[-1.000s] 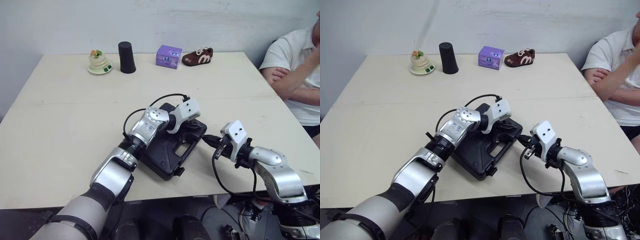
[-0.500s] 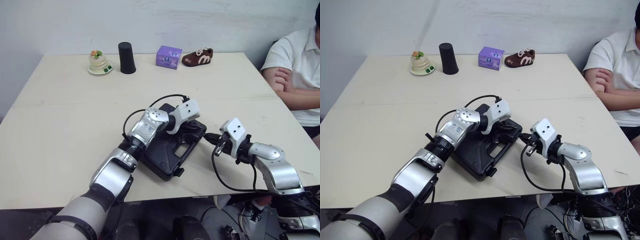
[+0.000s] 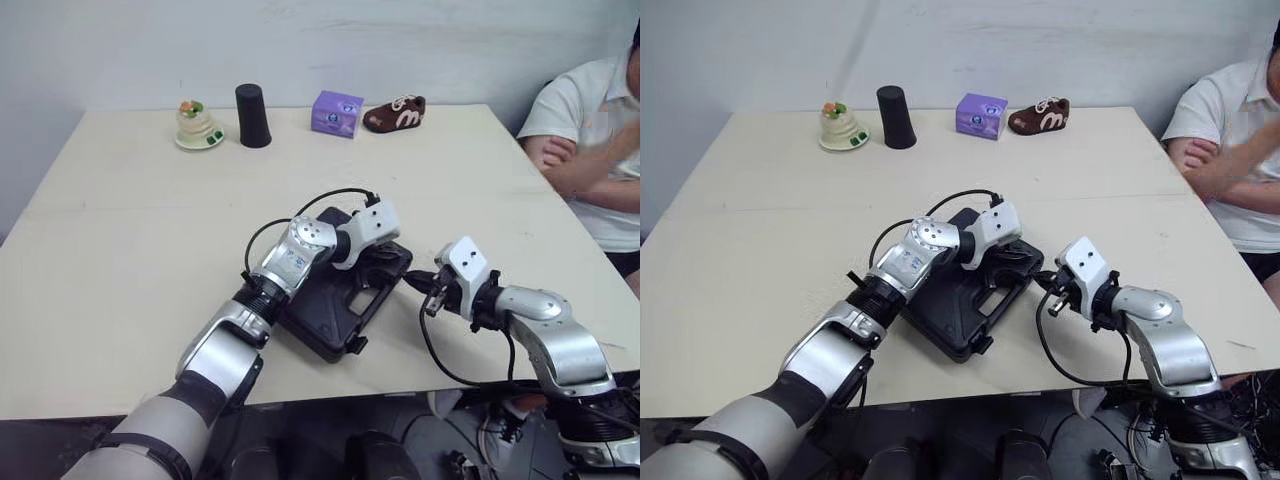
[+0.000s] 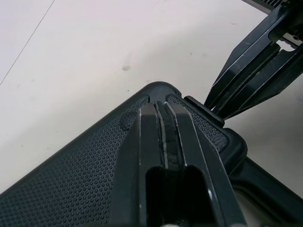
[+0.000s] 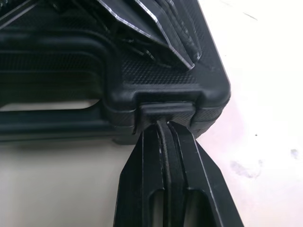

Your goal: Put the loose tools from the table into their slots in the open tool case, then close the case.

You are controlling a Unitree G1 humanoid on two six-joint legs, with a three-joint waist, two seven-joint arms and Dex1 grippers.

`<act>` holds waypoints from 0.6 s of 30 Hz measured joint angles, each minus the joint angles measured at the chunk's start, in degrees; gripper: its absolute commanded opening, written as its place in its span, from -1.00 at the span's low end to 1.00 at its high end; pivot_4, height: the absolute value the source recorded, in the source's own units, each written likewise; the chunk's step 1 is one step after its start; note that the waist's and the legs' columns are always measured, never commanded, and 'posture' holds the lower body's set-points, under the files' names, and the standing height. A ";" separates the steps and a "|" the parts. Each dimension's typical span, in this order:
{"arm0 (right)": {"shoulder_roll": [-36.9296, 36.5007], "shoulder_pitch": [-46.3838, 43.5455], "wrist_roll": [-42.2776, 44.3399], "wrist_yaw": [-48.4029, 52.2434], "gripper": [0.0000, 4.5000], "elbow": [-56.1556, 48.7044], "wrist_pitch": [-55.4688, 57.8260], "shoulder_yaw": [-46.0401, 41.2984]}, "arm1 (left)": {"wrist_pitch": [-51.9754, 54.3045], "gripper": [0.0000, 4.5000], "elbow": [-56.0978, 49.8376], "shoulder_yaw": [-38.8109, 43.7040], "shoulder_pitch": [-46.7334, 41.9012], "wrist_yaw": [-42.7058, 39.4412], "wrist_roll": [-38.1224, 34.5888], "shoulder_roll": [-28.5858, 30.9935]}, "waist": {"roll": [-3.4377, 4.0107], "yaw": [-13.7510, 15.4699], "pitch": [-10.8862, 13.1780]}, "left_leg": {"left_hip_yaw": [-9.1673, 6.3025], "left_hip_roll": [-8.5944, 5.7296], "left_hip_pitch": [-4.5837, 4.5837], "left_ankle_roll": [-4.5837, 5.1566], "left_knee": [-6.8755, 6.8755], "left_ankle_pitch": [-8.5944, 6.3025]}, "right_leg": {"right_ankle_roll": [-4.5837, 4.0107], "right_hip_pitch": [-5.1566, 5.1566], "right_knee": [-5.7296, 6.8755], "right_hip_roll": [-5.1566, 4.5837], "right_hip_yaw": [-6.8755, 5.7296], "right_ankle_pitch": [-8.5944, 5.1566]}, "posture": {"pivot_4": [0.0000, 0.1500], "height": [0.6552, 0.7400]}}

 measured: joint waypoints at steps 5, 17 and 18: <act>-1.17 1.74 -0.12 -0.43 -1.00 0.18 -2.79 -0.89 | 0.31 -1.00 -5.53 0.36 1.65 -1.24 -0.12 1.34 | 0.37 0.07 0.33 | 0.01 -0.03 -0.28 0.25 -0.03 0.18 | -0.01 -0.24 -0.02 0.02 -0.05 -0.01 | 1.00 1.00; -3.93 6.19 0.72 1.75 -1.00 0.19 -7.25 -2.86 | 6.15 -1.00 -19.30 0.78 5.11 -6.01 -1.60 5.04 | 0.67 0.35 1.51 | 0.18 -0.42 -1.26 0.27 0.09 0.71 | 0.16 -1.18 0.15 0.03 -0.43 0.07 | 1.00 1.00; -4.23 7.25 1.66 2.67 -1.00 -0.40 -7.72 -3.79 | 6.75 -1.00 -21.79 1.40 6.67 -6.94 -2.94 5.81 | 0.73 0.36 1.76 | 0.18 -0.44 -1.32 0.31 0.10 0.73 | 0.21 -1.20 0.12 -0.01 -0.43 0.10 | 1.00 1.00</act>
